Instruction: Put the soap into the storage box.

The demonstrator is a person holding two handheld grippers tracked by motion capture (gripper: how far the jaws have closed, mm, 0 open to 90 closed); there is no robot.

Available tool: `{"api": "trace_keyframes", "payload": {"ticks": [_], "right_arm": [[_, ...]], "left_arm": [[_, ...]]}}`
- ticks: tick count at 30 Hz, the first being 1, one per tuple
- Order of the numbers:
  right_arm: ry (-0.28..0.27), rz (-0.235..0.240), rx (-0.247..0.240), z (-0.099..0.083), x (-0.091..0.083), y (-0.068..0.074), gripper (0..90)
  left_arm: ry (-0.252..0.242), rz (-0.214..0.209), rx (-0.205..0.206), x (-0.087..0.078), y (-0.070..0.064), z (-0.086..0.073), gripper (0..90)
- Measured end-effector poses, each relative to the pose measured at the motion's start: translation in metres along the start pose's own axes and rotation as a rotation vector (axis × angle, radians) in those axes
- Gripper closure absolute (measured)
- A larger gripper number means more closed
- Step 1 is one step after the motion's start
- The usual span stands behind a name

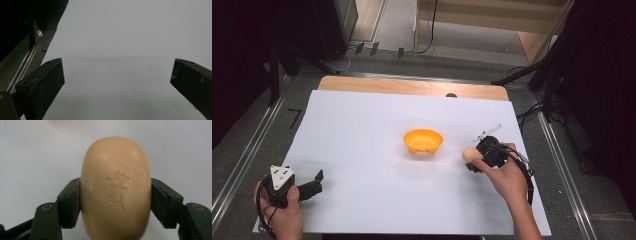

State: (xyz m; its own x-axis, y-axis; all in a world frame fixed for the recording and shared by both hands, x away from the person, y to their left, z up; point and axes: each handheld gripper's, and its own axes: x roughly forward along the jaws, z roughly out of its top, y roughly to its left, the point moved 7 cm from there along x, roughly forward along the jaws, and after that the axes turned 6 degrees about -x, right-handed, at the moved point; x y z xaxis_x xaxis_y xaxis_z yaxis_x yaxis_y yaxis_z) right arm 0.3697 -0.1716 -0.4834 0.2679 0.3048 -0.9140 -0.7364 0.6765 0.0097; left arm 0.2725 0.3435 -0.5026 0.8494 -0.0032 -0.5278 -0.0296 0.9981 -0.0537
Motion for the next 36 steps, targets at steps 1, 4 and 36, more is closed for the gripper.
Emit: {"api": "trace_keyframes", "payload": {"ticks": [1, 4, 36], "right_arm": [[0.002, -0.003, -0.004, 0.002, 0.000, 0.000, 32.8], [-0.001, -0.002, -0.033, 0.008, -0.001, -0.001, 32.8], [-0.100, 0.078, -0.242, 0.055, -0.012, 0.002, 32.9]], "left_arm": [[-0.001, 0.000, -0.001, 0.000, 0.000, 0.000, 0.0], [-0.002, 0.001, 0.000, 0.000, 0.000, 0.000, 0.0], [-0.002, 0.003, 0.004, 0.000, 0.000, 0.000, 0.0]]}}
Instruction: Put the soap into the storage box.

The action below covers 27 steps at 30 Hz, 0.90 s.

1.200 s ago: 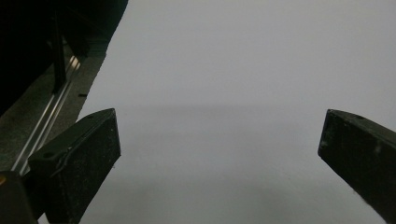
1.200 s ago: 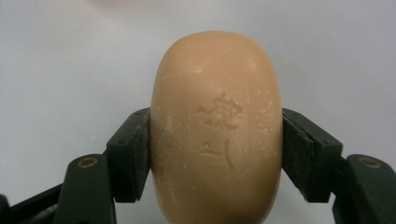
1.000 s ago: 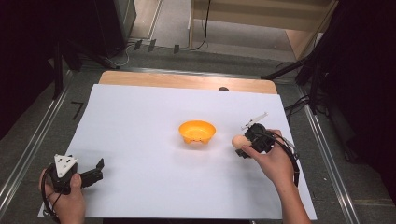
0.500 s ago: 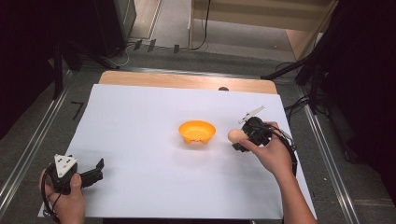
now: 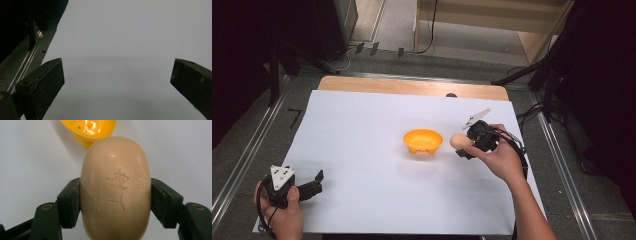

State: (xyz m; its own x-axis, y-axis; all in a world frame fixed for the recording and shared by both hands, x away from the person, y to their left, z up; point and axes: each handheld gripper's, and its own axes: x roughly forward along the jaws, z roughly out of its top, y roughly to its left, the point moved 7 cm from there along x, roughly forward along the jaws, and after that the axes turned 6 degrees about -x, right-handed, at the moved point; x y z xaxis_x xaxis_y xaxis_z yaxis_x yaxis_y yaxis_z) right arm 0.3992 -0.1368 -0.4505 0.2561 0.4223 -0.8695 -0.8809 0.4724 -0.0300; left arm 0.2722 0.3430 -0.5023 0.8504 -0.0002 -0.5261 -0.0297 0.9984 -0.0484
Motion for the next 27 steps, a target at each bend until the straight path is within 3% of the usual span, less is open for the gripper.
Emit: {"api": "trace_keyframes", "payload": {"ticks": [13, 22, 27], "right_arm": [[-0.013, 0.041, -0.174, 0.017, 0.010, 0.007, 32.8], [-0.024, 0.084, -0.222, 0.030, 0.018, 0.012, 32.8], [-0.020, 0.085, -0.287, 0.039, 0.017, 0.013, 32.8]], "left_arm": [[0.000, 0.000, 0.001, 0.000, 0.000, 0.000, 0.0], [0.000, 0.000, 0.003, 0.000, 0.000, 0.000, 0.0], [0.001, 0.001, 0.004, 0.000, 0.000, 0.000, 0.0]]}}
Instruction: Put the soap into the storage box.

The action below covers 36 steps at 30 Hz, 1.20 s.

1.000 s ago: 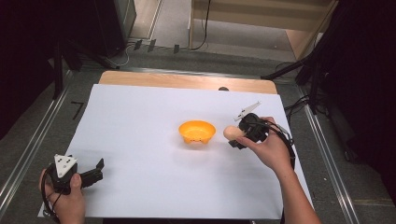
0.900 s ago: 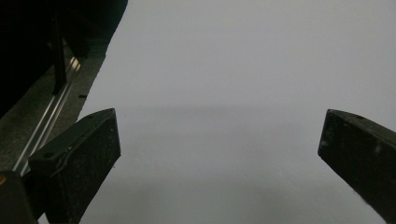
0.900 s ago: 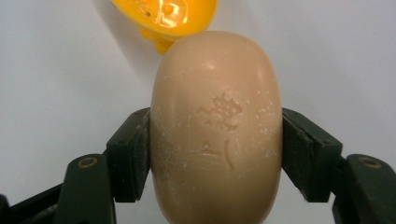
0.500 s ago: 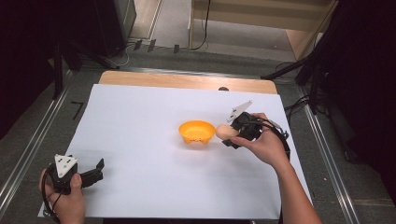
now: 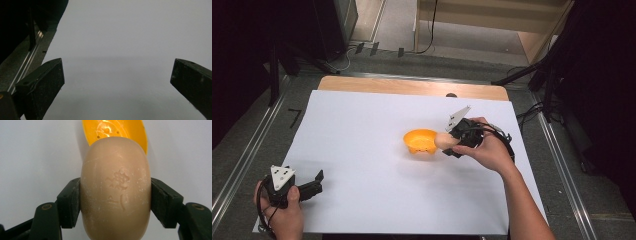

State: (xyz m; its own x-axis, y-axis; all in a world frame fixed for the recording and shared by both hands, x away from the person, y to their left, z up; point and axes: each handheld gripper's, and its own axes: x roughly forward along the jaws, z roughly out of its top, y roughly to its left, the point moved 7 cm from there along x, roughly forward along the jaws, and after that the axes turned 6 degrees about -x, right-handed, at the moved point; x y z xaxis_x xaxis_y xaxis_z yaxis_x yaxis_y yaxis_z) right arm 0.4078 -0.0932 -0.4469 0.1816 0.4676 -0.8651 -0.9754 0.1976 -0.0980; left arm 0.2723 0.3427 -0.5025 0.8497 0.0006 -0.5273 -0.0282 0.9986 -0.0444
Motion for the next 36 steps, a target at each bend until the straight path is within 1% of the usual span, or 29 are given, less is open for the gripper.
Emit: {"api": "trace_keyframes", "payload": {"ticks": [3, 5, 6, 8, 10, 14, 18, 23, 25, 28, 30, 31, 33, 34, 36], "right_arm": [[-0.015, 0.018, -0.013, 0.006, 0.001, -0.001, 32.8], [-0.006, 0.016, -0.031, 0.009, 0.002, -0.002, 32.7], [-0.011, 0.013, -0.048, 0.012, 0.002, -0.003, 32.8], [-0.014, 0.029, -0.062, 0.016, 0.002, -0.002, 32.7], [-0.033, 0.041, -0.059, 0.021, 0.002, -0.004, 32.8], [-0.030, 0.043, -0.066, 0.028, 0.004, -0.007, 32.7], [-0.046, 0.052, -0.098, 0.035, 0.007, -0.009, 32.8], [-0.039, 0.064, -0.121, 0.041, 0.011, -0.010, 32.8], [-0.046, 0.068, -0.143, 0.044, 0.013, -0.011, 32.7], [-0.050, 0.073, -0.189, 0.048, 0.016, -0.011, 32.7], [-0.052, 0.073, -0.197, 0.050, 0.019, -0.011, 32.7], [-0.050, 0.074, -0.192, 0.051, 0.020, -0.011, 32.7], [-0.041, 0.077, -0.199, 0.051, 0.023, -0.013, 32.7], [-0.032, 0.073, -0.194, 0.052, 0.024, -0.014, 32.7], [-0.034, 0.071, -0.192, 0.053, 0.026, -0.016, 32.7]], "left_arm": [[-0.001, -0.001, 0.000, 0.000, 0.000, 0.000, 0.0], [-0.001, -0.001, -0.001, 0.000, 0.000, 0.000, 0.0], [0.000, 0.000, -0.001, 0.000, 0.000, 0.000, 0.0], [0.001, 0.000, 0.001, 0.000, 0.000, 0.000, 0.0], [0.000, 0.000, -0.001, 0.000, 0.000, 0.000, 0.0], [0.000, -0.001, -0.003, 0.000, 0.000, 0.000, 0.0], [0.002, -0.001, -0.001, 0.000, 0.000, 0.000, 0.0], [0.001, -0.001, -0.003, 0.000, 0.000, 0.000, 0.0], [0.001, -0.001, -0.004, 0.000, 0.000, 0.000, 0.0], [0.001, -0.002, -0.002, 0.000, 0.000, 0.000, 0.0], [0.001, -0.002, -0.003, 0.000, 0.000, 0.000, 0.0], [0.002, -0.002, -0.003, 0.000, 0.000, 0.000, 0.0], [0.002, -0.003, -0.004, 0.000, 0.000, 0.000, 0.0], [0.002, -0.002, -0.004, 0.000, 0.000, 0.000, 0.0], [0.002, -0.003, -0.003, 0.000, 0.000, 0.000, 0.0]]}}
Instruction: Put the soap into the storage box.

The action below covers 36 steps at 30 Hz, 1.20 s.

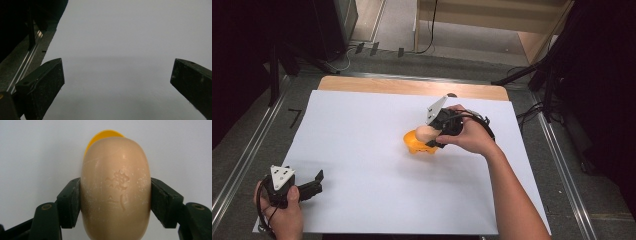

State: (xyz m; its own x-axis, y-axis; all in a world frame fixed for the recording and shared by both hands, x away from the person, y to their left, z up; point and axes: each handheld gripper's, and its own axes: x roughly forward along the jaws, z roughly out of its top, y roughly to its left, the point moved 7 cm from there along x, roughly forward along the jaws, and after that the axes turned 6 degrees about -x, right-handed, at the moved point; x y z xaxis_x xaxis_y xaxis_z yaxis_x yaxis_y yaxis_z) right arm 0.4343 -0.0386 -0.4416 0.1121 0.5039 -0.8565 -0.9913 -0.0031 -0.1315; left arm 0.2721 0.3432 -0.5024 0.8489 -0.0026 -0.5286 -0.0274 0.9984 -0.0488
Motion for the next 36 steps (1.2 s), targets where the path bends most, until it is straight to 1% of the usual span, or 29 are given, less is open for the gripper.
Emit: {"api": "trace_keyframes", "payload": {"ticks": [2, 6, 7, 8, 9, 10, 12, 15, 18, 21, 22, 24, 25, 26, 27, 29, 31, 34, 36], "right_arm": [[-0.004, 0.004, 0.011, 0.001, 0.002, -0.001, 32.6], [0.004, 0.022, -0.001, 0.003, 0.007, -0.001, 32.6], [0.007, 0.029, 0.003, 0.003, 0.008, 0.000, 32.6], [0.007, 0.028, -0.002, 0.004, 0.009, -0.001, 32.6], [0.010, 0.031, 0.007, 0.004, 0.010, -0.001, 32.6], [0.005, 0.029, 0.001, 0.005, 0.011, -0.002, 32.5], [-0.001, 0.039, 0.009, 0.006, 0.012, -0.002, 32.5], [0.002, 0.058, 0.000, 0.007, 0.016, -0.001, 32.5], [0.015, 0.058, -0.008, 0.006, 0.020, -0.002, 32.5], [0.012, 0.059, 0.006, 0.006, 0.021, -0.002, 32.3], [-0.002, 0.058, 0.013, 0.007, 0.021, -0.002, 31.9], [-0.055, 0.053, 0.031, 0.012, 0.017, -0.004, 26.5], [-0.062, 0.052, 0.051, 0.013, 0.015, -0.005, 26.1], [-0.051, 0.042, 0.058, 0.013, 0.014, -0.006, 26.1], [-0.042, 0.037, 0.051, 0.012, 0.014, -0.006, 26.1], [-0.028, 0.040, 0.055, 0.009, 0.013, -0.005, 25.1], [-0.030, 0.036, 0.052, 0.006, 0.013, -0.004, 25.0], [-0.037, 0.037, 0.086, -0.001, 0.011, -0.001, 24.5], [-0.030, 0.034, 0.091, -0.006, 0.010, 0.000, 22.6]], "left_arm": [[0.000, 0.000, -0.002, 0.000, 0.000, 0.000, 0.0], [0.000, -0.001, -0.002, 0.000, 0.000, 0.000, 0.0], [-0.001, -0.002, -0.002, 0.000, 0.000, 0.000, 0.0], [-0.001, -0.002, -0.002, 0.000, 0.000, 0.000, 0.0], [0.000, -0.002, -0.003, 0.000, 0.000, 0.000, 0.0], [0.000, -0.003, -0.002, 0.000, 0.000, 0.000, 0.0], [0.000, -0.003, -0.002, 0.000, 0.000, 0.000, 0.0], [-0.002, -0.003, -0.007, 0.000, 0.000, 0.000, 0.0], [-0.001, -0.004, -0.007, 0.000, 0.000, 0.000, 0.0], [-0.001, -0.005, -0.007, 0.001, 0.000, 0.000, 0.0], [0.000, -0.005, -0.006, 0.000, 0.000, 0.000, 0.0], [0.000, -0.006, -0.007, 0.001, 0.000, 0.000, 0.0], [0.001, -0.007, -0.006, 0.001, 0.000, 0.000, 0.0], [0.003, -0.007, -0.004, 0.001, 0.000, 0.000, 0.0], [0.003, -0.007, -0.004, 0.001, 0.000, 0.000, 0.0], [0.002, -0.008, -0.006, 0.001, 0.000, 0.000, 0.0], [0.003, -0.007, -0.006, 0.001, 0.000, 0.000, 0.0], [0.002, -0.008, -0.005, 0.001, 0.000, 0.000, 0.0], [0.003, -0.008, -0.005, 0.001, 0.000, 0.000, 0.0]]}}
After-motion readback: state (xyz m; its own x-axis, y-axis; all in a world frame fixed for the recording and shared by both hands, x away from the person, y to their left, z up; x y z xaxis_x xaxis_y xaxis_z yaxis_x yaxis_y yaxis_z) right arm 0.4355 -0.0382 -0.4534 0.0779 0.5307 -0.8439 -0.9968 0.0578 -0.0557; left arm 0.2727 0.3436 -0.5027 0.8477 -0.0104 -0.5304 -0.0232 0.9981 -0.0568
